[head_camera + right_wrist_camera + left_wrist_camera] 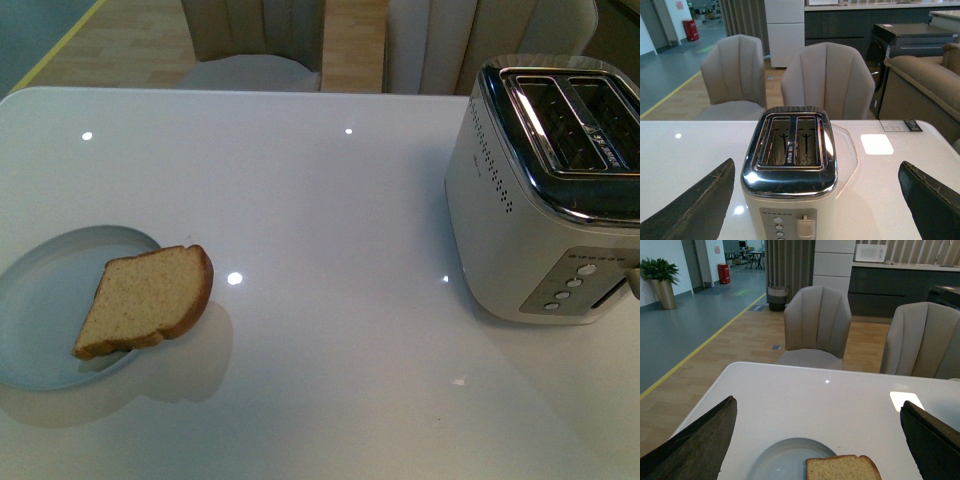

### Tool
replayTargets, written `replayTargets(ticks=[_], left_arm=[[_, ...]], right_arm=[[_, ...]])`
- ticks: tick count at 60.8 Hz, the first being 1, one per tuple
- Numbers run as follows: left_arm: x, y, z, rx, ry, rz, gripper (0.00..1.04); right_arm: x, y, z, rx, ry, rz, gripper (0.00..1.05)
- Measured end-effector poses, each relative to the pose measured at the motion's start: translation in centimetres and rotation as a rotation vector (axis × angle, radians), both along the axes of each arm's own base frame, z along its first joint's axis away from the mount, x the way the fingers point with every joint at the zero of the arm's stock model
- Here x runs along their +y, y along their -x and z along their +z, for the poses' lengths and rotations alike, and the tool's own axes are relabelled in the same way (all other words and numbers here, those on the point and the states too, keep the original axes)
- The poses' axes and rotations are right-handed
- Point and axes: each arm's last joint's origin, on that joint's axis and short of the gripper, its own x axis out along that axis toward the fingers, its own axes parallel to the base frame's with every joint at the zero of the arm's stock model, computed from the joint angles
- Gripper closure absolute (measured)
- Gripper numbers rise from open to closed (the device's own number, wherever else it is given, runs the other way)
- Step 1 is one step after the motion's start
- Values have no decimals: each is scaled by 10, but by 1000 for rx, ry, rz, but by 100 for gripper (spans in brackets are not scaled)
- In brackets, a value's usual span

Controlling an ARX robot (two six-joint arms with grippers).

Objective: Left arm holds plate, right arm toasts bread

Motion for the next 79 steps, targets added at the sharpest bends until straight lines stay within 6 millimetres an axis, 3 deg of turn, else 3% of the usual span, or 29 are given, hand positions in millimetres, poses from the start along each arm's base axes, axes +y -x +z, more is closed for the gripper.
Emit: replayTargets(ticks=[35, 42, 46, 53, 60, 70, 79], left_arm=[[0, 0, 0, 10, 6, -6, 7], [-2, -1, 2, 422, 172, -63, 7], [-2, -6, 7, 476, 224, -76, 7], [8, -32, 36, 394, 242, -100, 7], [22, -64, 42, 381, 204, -90, 7], [43, -117, 16, 481, 153, -69, 7], [63, -144, -20, 604, 182, -25, 7]], right_arm=[[0, 0, 0, 0, 0, 0, 9], [0, 0, 0, 0, 0, 0, 9], [0, 0, 0, 0, 0, 0, 9], [0, 0, 0, 0, 0, 0, 9], [0, 0, 0, 0, 0, 0, 9], [0, 0, 0, 0, 0, 0, 9], [0, 0, 0, 0, 0, 0, 9]])
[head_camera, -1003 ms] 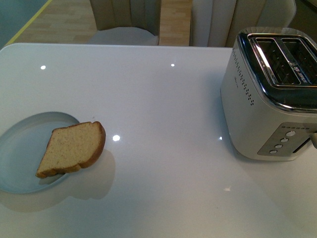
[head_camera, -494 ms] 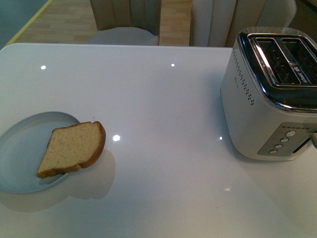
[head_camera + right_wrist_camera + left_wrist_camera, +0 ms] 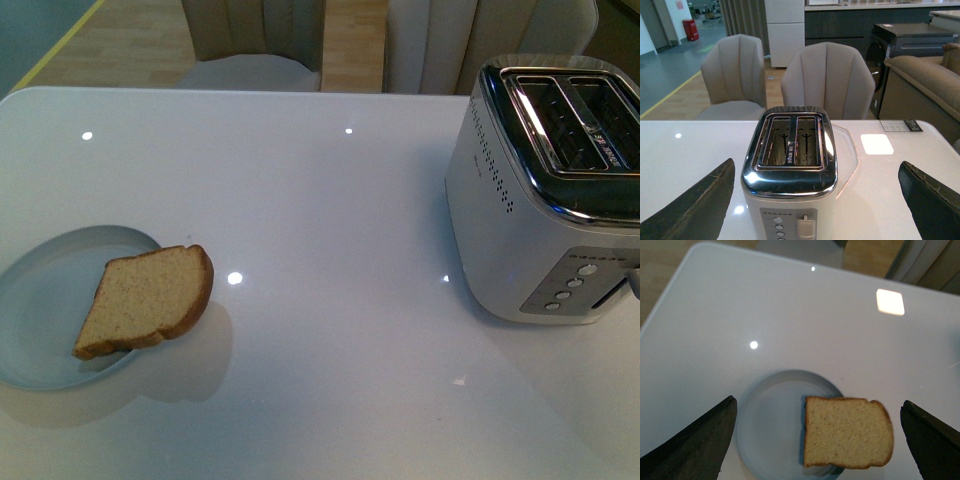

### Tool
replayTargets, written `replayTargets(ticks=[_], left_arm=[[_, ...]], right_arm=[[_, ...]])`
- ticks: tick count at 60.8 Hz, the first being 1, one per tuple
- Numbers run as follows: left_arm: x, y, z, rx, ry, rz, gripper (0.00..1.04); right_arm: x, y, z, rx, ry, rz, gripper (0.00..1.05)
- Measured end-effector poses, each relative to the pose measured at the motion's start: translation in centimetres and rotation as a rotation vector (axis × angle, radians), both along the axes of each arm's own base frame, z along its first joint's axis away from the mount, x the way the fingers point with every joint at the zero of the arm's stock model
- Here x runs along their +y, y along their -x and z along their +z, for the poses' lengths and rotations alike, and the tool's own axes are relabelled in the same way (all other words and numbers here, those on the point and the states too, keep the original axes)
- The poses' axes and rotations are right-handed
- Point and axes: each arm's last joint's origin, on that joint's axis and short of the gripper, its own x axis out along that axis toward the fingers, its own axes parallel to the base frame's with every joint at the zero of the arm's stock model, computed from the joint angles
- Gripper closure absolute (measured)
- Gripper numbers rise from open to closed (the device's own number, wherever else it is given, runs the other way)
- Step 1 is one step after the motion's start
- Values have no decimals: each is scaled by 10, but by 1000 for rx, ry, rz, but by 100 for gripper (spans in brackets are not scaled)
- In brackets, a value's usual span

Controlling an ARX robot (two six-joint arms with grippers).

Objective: Left arm holds plate, right arm toasts bread

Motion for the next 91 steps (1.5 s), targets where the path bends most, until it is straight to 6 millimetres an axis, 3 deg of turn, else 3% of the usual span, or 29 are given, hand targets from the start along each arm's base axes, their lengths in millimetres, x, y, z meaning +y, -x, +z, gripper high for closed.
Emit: replayTargets(ticks=[19, 42, 73, 91], left_arm=[[14, -16, -62, 177, 14, 35, 7], [27, -29, -112, 289, 26, 65, 7], [26, -50, -154, 373, 24, 57, 7], [24, -61, -169, 405, 33, 68, 7]], right_arm=[[0, 0, 0, 0, 0, 0, 9], [0, 0, 0, 0, 0, 0, 9], [0, 0, 0, 0, 0, 0, 9], [0, 0, 0, 0, 0, 0, 9]])
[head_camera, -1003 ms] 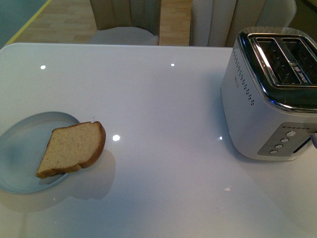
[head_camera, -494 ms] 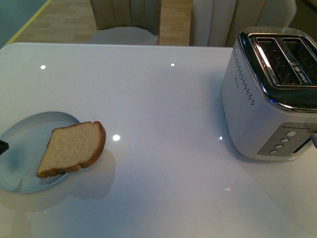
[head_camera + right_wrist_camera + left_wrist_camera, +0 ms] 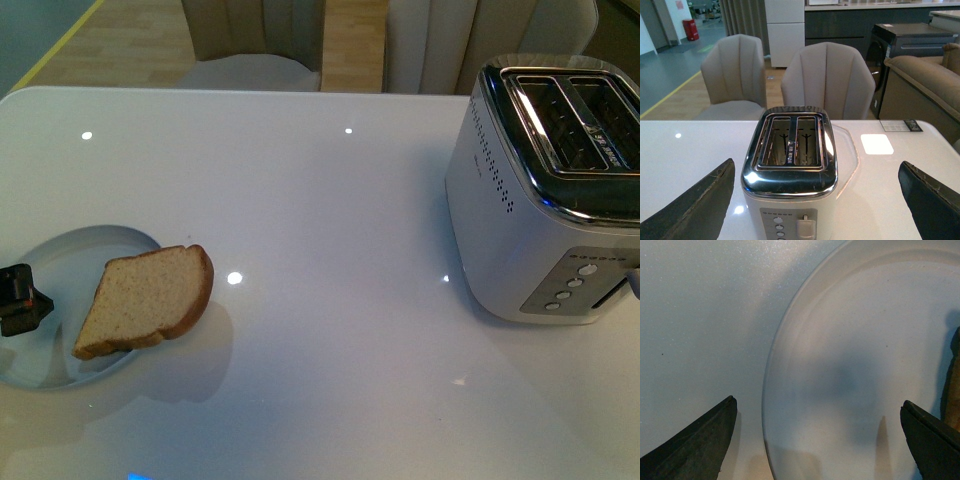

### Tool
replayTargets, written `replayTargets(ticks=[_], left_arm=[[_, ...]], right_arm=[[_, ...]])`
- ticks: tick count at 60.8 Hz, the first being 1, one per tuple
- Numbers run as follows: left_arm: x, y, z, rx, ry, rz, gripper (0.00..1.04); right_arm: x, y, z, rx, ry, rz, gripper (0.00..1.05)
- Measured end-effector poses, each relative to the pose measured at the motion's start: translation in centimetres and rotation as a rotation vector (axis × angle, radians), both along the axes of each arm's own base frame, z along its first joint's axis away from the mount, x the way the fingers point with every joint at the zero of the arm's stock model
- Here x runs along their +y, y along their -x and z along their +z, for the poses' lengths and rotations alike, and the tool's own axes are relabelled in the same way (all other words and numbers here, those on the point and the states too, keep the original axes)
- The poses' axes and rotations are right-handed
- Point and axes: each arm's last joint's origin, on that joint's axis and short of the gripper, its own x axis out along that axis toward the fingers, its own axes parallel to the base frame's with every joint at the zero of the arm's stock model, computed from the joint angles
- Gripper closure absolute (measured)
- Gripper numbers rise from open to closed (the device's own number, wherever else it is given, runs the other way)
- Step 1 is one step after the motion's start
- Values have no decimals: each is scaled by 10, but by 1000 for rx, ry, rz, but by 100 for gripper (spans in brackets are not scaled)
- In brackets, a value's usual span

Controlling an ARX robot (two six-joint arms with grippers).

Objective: Left arm holds plate, right arm toasts bread

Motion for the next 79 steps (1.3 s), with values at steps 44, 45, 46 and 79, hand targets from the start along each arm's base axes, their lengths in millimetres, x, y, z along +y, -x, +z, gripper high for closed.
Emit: replayTargets(ticks=[44, 45, 46, 79], left_arm=[[3, -2, -1, 87, 100, 89, 102], [3, -2, 0, 90, 111, 98, 102], [4, -2, 0, 91, 114, 100, 102], [21, -3, 85, -30, 306, 259, 102]], right_arm=[[0, 0, 0, 0, 0, 0, 9], [0, 0, 0, 0, 0, 0, 9], [0, 0, 0, 0, 0, 0, 9], [0, 0, 0, 0, 0, 0, 9]])
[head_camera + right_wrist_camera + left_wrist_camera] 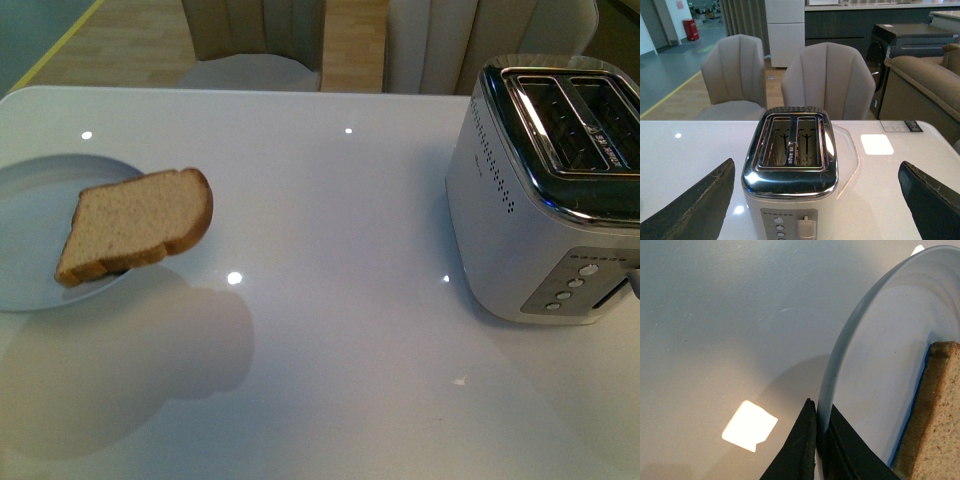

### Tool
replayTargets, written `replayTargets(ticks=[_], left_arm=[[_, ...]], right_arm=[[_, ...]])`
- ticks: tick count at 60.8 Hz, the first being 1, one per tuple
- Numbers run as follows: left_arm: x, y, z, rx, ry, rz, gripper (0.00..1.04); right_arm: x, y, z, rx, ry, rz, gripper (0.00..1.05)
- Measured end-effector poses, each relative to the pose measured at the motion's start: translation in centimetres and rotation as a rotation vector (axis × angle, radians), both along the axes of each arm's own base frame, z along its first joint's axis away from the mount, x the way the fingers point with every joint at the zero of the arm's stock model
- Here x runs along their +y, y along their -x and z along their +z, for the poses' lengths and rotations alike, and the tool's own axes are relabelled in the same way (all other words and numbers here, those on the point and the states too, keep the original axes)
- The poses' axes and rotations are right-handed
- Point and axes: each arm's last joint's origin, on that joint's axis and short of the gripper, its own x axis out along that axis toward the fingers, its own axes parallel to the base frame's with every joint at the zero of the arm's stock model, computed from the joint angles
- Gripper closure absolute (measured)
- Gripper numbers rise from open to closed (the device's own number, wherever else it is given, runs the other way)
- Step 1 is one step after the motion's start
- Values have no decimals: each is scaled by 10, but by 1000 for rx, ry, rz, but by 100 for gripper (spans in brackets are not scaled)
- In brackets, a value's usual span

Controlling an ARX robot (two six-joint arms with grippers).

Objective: Left arm holds plate, right arm toasts bread

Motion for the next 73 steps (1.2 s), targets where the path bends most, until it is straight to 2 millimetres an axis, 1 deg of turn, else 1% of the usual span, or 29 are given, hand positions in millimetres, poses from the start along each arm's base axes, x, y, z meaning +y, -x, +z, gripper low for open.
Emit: replayTargets(ticks=[8, 16, 25, 33, 40, 54, 62, 73], left_arm=[[-8, -1, 31, -42, 15, -7, 102], [-24, -8, 61, -89, 30, -38, 102], [-52, -17, 96, -144, 38, -84, 102], [-82, -24, 117, -179, 48, -134, 102], [-111, -27, 127, -181, 58, -175, 102], [-161, -28, 138, -170, 102, -233, 102], [-180, -27, 145, -173, 126, -250, 102], [-197, -23, 155, -181, 144, -267, 102]], right_arm=[[0, 0, 0, 0, 0, 0, 9], [0, 0, 0, 0, 0, 0, 9], [0, 0, 0, 0, 0, 0, 9], [0, 0, 0, 0, 0, 0, 9], [0, 0, 0, 0, 0, 0, 9], [0, 0, 0, 0, 0, 0, 9], [0, 0, 0, 0, 0, 0, 9], [0, 0, 0, 0, 0, 0, 9]])
